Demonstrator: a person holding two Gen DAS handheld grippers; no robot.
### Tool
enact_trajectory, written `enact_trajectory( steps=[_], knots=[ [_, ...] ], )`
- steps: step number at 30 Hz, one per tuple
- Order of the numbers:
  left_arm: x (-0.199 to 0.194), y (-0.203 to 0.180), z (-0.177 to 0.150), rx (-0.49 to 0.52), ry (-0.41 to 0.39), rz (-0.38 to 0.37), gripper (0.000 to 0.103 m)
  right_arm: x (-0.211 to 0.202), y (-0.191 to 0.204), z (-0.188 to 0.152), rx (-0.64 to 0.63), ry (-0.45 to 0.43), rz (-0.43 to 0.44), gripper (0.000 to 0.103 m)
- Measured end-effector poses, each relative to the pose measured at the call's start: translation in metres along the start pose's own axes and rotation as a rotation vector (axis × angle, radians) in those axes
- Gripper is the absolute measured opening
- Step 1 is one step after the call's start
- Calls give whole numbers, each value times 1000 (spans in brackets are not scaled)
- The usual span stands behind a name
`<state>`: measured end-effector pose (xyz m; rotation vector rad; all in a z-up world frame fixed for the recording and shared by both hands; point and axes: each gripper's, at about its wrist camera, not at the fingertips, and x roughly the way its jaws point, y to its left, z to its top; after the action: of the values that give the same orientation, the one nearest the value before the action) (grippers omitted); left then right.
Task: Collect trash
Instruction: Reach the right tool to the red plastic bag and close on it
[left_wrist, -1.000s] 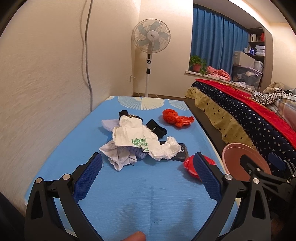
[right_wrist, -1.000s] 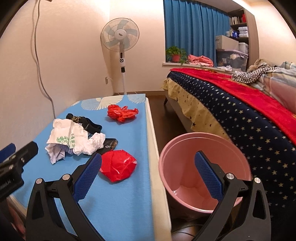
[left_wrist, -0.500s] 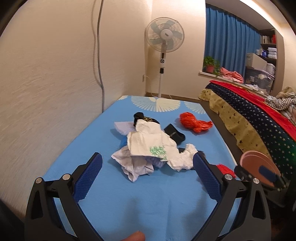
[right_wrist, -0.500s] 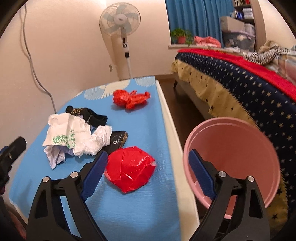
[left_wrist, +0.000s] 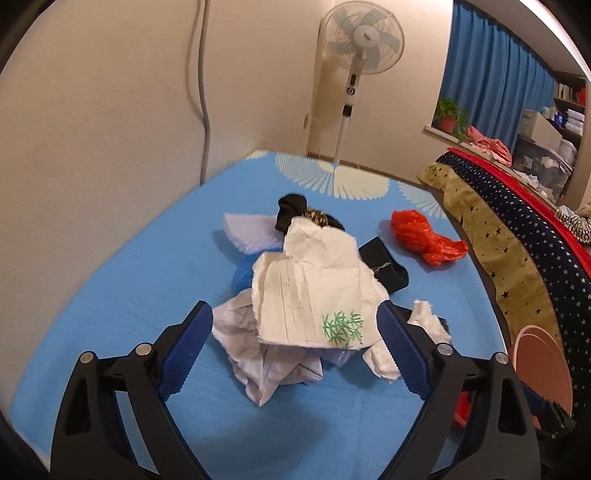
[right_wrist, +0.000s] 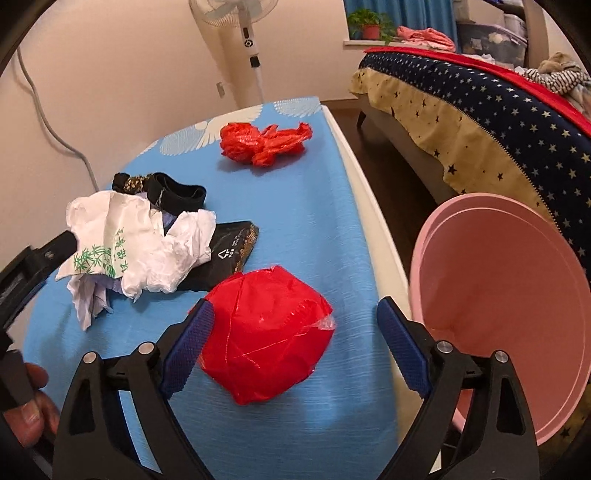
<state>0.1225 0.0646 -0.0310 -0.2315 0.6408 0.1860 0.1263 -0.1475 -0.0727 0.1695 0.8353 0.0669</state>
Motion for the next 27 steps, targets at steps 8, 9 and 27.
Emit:
enact_trajectory(
  steps=[8,9,27],
  knots=[
    [11,-1,-3,-22,34,-67,47,0,5,-1,-24,2,25,76],
    [10,-2,-2,-21,31,-78,43,0,7,-1,-29,-2,33,69],
    [-29,-12,10,29,-56,-180,12,-37,-5,7,-3,-112,52,29]
  ],
)
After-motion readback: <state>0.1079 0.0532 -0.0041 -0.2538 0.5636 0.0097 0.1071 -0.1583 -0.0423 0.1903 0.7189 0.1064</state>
